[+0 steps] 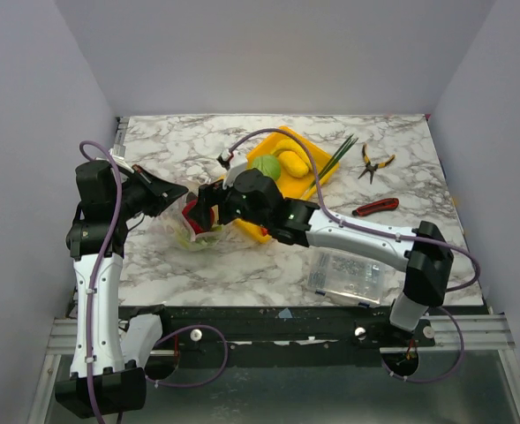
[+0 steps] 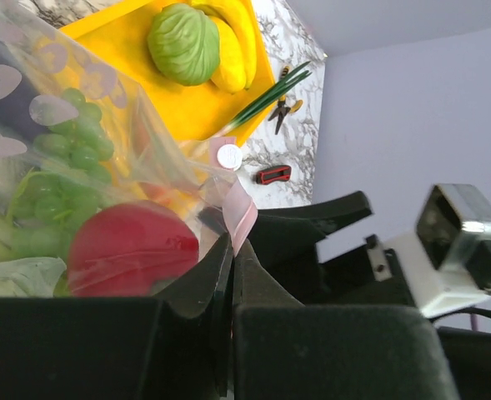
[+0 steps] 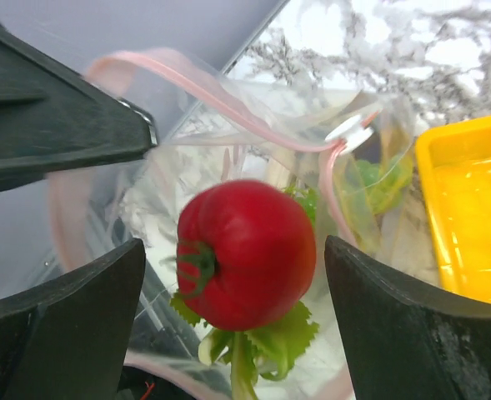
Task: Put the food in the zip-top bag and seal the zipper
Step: Place the fake vegetable in the zipper food storage bag, then adjust the zipper food storage bag at the center of the board.
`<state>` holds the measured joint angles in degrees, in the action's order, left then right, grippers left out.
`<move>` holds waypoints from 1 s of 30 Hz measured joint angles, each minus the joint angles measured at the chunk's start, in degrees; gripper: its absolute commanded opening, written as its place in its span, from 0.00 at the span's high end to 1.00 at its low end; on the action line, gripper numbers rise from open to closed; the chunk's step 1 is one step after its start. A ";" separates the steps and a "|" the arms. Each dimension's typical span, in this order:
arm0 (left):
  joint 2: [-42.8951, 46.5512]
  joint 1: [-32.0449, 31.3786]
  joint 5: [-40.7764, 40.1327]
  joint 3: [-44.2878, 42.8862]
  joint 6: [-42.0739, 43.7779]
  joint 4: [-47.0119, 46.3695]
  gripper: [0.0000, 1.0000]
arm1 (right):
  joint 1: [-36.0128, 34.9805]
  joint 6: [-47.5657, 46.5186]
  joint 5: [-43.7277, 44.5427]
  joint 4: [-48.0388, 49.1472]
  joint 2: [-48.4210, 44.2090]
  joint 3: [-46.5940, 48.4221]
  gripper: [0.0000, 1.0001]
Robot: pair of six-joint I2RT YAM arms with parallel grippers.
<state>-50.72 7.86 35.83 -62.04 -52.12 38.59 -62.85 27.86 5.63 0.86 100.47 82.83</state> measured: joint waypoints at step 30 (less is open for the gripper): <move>-0.52 0.00 0.15 1.07 0.68 -1.11 1.00 | 0.33 4.39 1.90 -5.90 -7.43 -10.91 0.94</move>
<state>-51.24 7.86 35.99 -60.97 -51.44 37.47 -62.52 32.25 7.53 -5.04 93.03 71.92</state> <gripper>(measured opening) 0.011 0.238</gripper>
